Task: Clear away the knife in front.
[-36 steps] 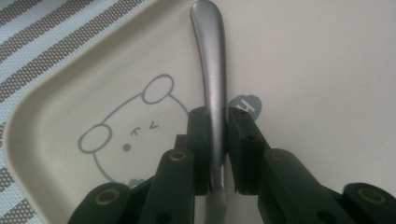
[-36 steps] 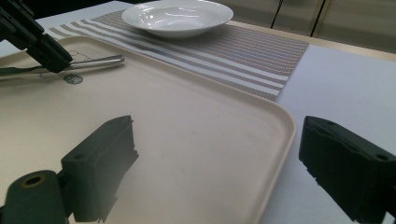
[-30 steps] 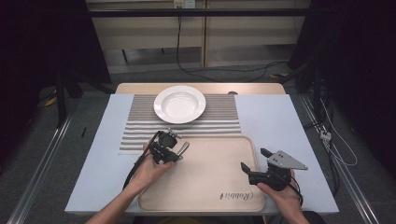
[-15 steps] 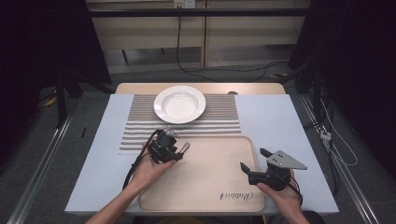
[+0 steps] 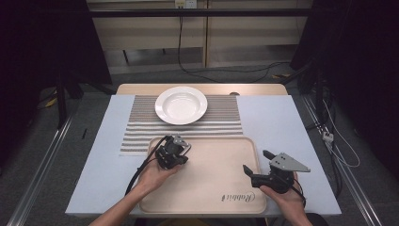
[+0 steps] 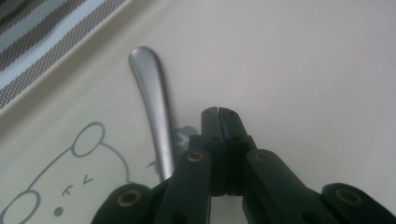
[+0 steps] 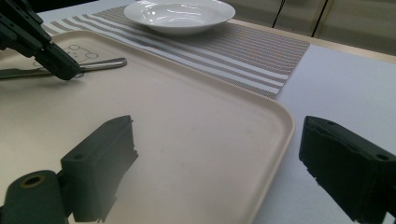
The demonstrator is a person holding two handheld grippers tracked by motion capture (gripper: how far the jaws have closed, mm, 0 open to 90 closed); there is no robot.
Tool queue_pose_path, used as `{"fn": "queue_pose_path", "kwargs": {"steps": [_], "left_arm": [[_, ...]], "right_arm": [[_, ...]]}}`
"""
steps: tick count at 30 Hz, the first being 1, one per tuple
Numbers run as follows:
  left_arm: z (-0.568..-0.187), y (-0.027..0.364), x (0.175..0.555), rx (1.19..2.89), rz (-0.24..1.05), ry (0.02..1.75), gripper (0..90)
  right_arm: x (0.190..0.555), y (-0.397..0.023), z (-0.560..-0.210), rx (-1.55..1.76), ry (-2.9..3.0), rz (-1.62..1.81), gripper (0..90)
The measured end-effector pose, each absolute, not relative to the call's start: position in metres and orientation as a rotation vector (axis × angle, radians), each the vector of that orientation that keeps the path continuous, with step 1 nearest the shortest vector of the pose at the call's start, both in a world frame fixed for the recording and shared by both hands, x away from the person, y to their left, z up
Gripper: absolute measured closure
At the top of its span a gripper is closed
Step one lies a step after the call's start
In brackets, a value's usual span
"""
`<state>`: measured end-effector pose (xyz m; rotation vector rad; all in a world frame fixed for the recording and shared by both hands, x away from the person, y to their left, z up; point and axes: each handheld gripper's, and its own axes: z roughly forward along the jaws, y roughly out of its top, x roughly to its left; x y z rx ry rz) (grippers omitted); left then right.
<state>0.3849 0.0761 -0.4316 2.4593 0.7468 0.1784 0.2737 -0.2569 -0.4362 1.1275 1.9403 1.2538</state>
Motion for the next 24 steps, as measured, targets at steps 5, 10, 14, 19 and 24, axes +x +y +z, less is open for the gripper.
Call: {"fn": "queue_pose_path", "kwargs": {"steps": [5, 10, 14, 19, 24], "left_arm": [[-0.431, 0.082, 0.388, 2.461, 0.212, 0.760, 90.0], [-0.431, 0.089, 0.388, 2.466, 0.205, 0.770, 90.0], [-0.430, 0.092, 0.388, 2.473, 0.219, 0.780, 90.0], [-0.430, 0.096, 0.390, 2.485, 0.204, 0.777, 90.0], [-0.429, 0.103, 0.392, 2.490, 0.205, 0.797, 90.0]], "right_arm": [[0.273, -0.257, -0.436, 1.126, 1.941, 1.252, 10.4], [0.275, -0.256, -0.436, 1.126, 1.944, 1.245, 10.4], [0.272, -0.254, -0.435, 1.114, 1.943, 1.245, 10.4], [0.274, -0.253, -0.435, 1.124, 1.938, 1.238, 10.4], [0.275, -0.253, -0.435, 1.128, 1.938, 1.239, 10.4]]}}
